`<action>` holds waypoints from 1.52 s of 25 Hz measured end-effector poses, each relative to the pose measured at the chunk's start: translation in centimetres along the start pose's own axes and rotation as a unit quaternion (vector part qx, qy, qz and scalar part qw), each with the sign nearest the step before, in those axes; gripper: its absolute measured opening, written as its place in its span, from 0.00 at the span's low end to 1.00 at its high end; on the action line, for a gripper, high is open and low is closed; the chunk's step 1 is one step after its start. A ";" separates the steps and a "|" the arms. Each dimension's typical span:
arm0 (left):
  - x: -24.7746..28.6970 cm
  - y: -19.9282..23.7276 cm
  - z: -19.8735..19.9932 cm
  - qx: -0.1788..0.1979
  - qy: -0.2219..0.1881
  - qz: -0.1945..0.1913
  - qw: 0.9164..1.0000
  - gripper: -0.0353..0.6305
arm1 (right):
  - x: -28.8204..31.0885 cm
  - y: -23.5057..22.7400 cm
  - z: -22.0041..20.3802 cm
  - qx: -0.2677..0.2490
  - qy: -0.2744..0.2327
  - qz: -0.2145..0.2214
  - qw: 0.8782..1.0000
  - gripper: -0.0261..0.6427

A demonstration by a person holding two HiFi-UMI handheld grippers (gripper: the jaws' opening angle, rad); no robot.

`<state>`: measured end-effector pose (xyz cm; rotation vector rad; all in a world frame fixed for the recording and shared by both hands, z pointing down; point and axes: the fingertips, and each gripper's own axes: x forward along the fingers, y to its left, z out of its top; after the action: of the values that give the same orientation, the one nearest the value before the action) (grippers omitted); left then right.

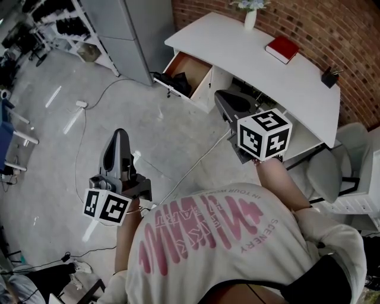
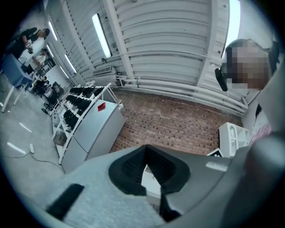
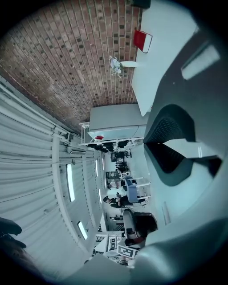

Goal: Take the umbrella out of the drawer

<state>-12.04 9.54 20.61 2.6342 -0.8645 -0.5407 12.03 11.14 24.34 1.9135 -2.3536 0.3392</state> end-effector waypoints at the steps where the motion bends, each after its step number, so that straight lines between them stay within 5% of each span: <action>1: 0.7 -0.3 -0.1 -0.001 -0.006 -0.007 1.000 0.06 | 0.3 -0.7 0.1 -0.001 0.000 0.002 1.000 0.06; 12: 6.0 -0.1 -5.7 -0.007 0.051 0.026 0.998 0.06 | 2.1 -6.1 -3.4 0.050 0.039 0.037 0.997 0.06; 21: 6.6 3.0 -11.8 0.002 0.143 0.094 0.985 0.06 | 3.8 -6.8 -9.6 0.080 0.096 0.012 0.992 0.06; 30: 8.3 6.4 -15.1 -0.034 0.166 0.136 0.976 0.06 | 6.1 -8.0 -11.7 0.094 0.114 -0.009 0.989 0.06; 38: 11.6 9.6 -15.3 -0.034 0.180 0.130 0.974 0.06 | 10.5 -9.1 -10.6 0.100 0.115 -0.027 0.988 0.06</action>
<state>-1.34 -2.27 35.00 2.3968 -1.0239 -0.0215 17.99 1.80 37.85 1.8947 -2.1865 0.7749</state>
